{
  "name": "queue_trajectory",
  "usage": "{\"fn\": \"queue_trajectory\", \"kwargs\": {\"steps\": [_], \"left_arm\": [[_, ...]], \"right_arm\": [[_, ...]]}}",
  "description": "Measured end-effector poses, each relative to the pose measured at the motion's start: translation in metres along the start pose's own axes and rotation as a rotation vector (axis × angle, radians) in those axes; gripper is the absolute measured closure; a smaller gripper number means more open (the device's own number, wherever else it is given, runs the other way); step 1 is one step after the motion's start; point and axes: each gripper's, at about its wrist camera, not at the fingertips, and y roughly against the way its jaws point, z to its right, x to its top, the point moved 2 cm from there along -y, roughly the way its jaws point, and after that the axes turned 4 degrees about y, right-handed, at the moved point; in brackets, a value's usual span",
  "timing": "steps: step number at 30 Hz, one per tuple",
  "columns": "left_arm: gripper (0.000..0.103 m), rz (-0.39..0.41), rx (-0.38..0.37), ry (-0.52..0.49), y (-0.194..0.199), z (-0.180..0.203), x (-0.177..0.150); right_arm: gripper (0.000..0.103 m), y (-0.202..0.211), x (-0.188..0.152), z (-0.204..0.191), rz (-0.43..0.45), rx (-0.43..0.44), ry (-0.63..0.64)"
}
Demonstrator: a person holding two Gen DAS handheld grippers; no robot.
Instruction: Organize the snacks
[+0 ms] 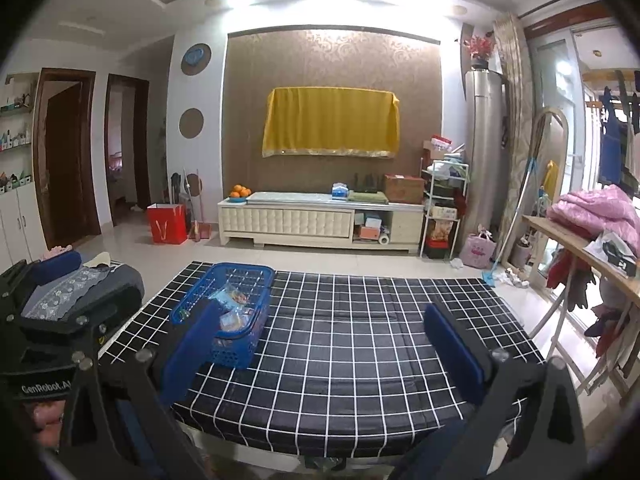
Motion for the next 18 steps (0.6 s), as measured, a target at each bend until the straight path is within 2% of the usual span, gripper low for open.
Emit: {"fn": "queue_trajectory", "kwargs": {"steps": [18], "left_arm": [[0.001,-0.033,-0.008,0.011,-0.0043,-0.0017,-0.0017]], "right_arm": [[0.0,-0.0013,0.0042,0.0011,-0.022,0.003,-0.001]]}}
